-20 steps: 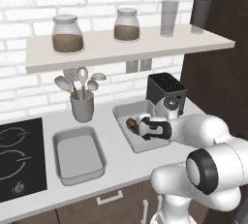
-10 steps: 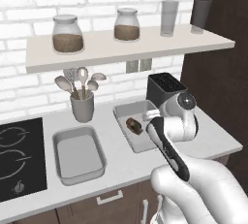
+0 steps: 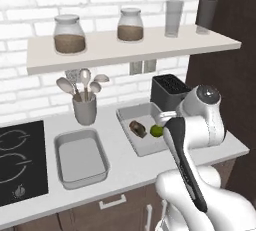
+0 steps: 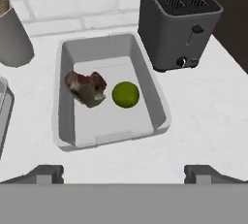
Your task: Place one lime and one steak in each tupperware on the nearby counter, to pack two identical lunches.
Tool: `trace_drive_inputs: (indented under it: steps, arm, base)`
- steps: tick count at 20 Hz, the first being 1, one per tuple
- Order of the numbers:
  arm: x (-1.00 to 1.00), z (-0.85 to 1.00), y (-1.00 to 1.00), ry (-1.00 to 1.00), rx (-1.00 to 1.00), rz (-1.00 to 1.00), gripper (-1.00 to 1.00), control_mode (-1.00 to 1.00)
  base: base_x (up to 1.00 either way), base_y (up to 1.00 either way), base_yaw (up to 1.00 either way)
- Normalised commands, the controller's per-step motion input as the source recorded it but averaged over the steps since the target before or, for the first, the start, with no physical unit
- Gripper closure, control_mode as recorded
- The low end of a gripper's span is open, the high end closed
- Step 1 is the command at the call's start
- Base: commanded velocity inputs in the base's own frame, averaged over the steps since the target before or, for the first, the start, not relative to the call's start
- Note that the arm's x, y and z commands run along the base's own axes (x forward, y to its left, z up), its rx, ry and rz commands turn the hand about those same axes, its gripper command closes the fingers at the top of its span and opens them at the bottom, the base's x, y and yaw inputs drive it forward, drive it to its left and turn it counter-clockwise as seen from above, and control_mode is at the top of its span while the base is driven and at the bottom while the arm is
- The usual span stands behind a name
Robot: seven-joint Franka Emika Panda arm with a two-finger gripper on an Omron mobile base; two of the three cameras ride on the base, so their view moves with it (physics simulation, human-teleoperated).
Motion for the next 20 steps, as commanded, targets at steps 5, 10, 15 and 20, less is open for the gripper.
trace_drive_inputs:
  steps: [5, 10, 15, 20]
  arm:
    - [0.00, 0.00, 0.00, 0.00, 0.00, 0.00, -1.00, 1.00]
    - [0.00, 0.00, 0.00, 0.00, 0.00, 0.00, -1.00, 1.00]
    - [0.00, 0.00, 0.00, 0.00, 0.00, 0.00, -1.00, 1.00]
    - [0.00, 0.00, 0.00, 0.00, 0.00, 0.00, -1.00, 1.00]
  base:
    - [-1.00, -0.29, -0.02]
    - [-1.00, -0.51, -0.07]
    - [-0.83, -0.36, -0.41]
    - [-0.16, -0.24, -0.62]
